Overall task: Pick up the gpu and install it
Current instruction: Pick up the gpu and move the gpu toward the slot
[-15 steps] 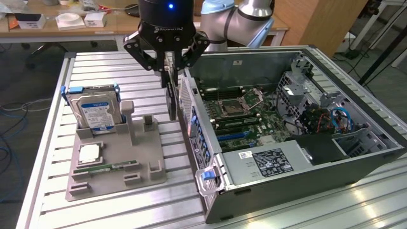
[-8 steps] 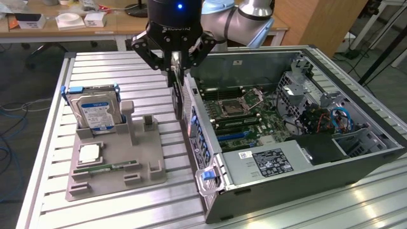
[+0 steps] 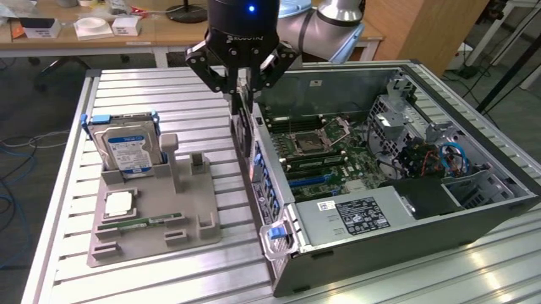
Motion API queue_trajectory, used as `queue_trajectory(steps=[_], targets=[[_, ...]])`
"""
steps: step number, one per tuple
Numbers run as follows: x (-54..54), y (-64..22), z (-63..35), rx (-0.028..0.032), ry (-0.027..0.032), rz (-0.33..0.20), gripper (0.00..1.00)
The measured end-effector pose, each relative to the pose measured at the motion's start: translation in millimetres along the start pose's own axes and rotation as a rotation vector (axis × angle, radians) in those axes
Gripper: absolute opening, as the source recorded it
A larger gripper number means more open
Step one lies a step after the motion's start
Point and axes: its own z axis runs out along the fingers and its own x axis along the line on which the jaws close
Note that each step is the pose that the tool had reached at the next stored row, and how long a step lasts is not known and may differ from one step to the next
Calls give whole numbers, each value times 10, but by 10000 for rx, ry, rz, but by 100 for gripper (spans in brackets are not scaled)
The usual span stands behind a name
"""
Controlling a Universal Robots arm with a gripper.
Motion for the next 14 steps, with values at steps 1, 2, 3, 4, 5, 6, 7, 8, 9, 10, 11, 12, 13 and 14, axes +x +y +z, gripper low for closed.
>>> queue_trajectory(steps=[1,2,3,4,5,6,7,8,9,10,11,12,13,14], targets=[[-14,0,0,0,1,0,26],[-29,1,0,1,1,1,26],[-43,1,0,1,1,1,26],[-58,2,1,1,1,0,26],[-72,2,1,0,1,1,26],[-85,2,2,1,1,0,26],[-98,3,2,1,1,1,26],[-111,3,2,0,1,1,26],[-124,3,3,1,1,0,26],[-136,3,3,0,1,0,26],[-148,4,3,1,1,0,26],[-159,4,3,1,1,-1,26],[-170,4,4,0,1,0,26],[-183,5,4,0,1,0,26]])
